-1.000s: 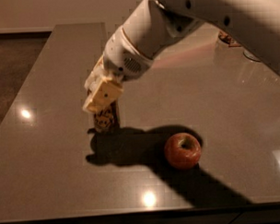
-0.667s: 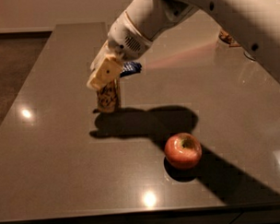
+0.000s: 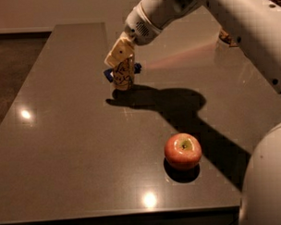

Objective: Move orange can near rxbar blueberry

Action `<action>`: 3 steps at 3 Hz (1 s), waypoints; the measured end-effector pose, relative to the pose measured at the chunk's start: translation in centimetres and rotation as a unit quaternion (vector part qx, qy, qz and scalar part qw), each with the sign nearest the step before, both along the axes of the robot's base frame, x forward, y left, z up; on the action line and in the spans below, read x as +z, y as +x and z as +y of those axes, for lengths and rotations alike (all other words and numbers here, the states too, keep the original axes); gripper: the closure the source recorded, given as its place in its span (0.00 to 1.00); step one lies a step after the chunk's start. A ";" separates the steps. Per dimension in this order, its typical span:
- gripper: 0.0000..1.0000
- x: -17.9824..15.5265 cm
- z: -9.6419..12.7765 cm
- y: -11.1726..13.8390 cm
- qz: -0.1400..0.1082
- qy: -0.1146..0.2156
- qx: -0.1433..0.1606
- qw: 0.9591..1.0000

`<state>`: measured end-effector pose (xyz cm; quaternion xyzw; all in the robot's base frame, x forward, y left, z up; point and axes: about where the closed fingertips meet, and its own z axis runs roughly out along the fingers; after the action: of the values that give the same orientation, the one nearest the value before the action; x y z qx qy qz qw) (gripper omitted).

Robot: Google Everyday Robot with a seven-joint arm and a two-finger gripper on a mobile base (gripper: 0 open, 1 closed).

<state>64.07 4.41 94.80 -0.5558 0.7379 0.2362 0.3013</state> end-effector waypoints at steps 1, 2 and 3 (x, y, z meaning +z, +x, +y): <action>0.98 -1.8 -2.9 3.2 -0.020 -0.031 -0.054 0.998; 0.77 -3.0 -4.3 4.2 -0.040 -0.039 -0.073 0.996; 0.46 -2.8 -4.3 4.4 -0.042 -0.039 -0.075 0.996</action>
Offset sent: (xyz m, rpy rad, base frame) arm 0.0555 -0.0666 -0.0411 -0.0993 -0.1364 -0.2063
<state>68.48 0.13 91.97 -0.5195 0.7729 0.1605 0.3271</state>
